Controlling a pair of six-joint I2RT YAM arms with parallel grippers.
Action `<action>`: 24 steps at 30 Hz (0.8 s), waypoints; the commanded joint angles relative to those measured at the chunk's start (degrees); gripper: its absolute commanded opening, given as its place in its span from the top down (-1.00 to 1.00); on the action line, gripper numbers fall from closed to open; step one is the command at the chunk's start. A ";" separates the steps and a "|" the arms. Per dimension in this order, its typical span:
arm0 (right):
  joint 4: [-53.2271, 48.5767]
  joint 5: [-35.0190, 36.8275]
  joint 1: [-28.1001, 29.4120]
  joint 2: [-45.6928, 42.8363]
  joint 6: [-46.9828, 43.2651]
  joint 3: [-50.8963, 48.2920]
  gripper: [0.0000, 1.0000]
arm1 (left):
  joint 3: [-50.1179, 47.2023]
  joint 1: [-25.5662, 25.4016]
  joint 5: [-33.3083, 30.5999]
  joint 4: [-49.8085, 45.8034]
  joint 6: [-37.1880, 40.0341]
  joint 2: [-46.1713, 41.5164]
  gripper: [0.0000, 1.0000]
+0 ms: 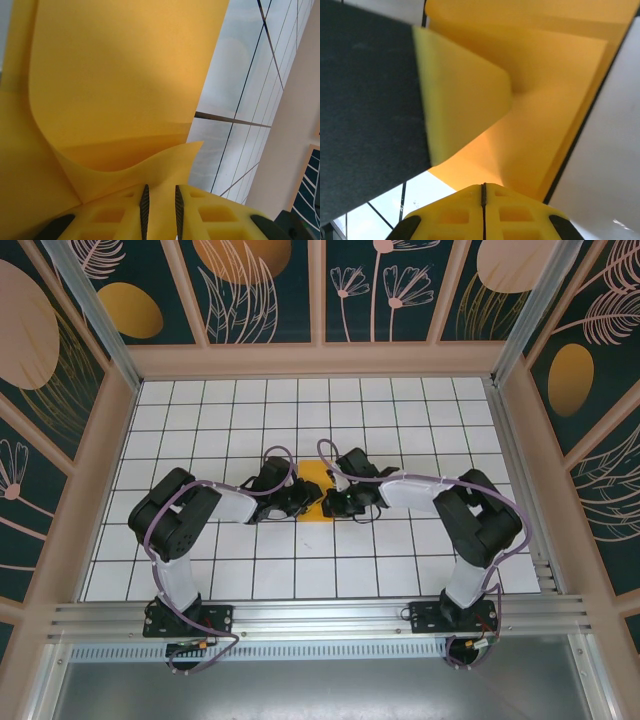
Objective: Fold a paper plane with a square sheet of paper (pick it up from the middle)
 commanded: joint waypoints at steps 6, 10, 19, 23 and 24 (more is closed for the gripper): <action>-0.99 1.86 -0.48 0.69 0.70 -0.89 0.88 | -0.29 -0.10 -2.70 -4.92 -0.61 1.79 0.50; -1.16 1.60 -1.07 1.00 0.80 -1.84 0.88 | -0.21 -0.12 -2.72 -4.92 -0.52 1.84 0.50; -2.24 1.29 -1.47 2.18 0.34 -2.94 0.88 | 0.13 -0.15 -2.96 -5.40 -0.24 1.77 0.50; -3.29 2.00 -1.99 2.39 0.12 -3.41 0.88 | 0.97 -0.11 -3.38 -6.49 0.52 1.67 0.50; -3.53 2.25 -2.15 2.47 0.03 -3.52 0.88 | 1.32 -0.07 -3.48 -6.83 0.74 1.66 0.50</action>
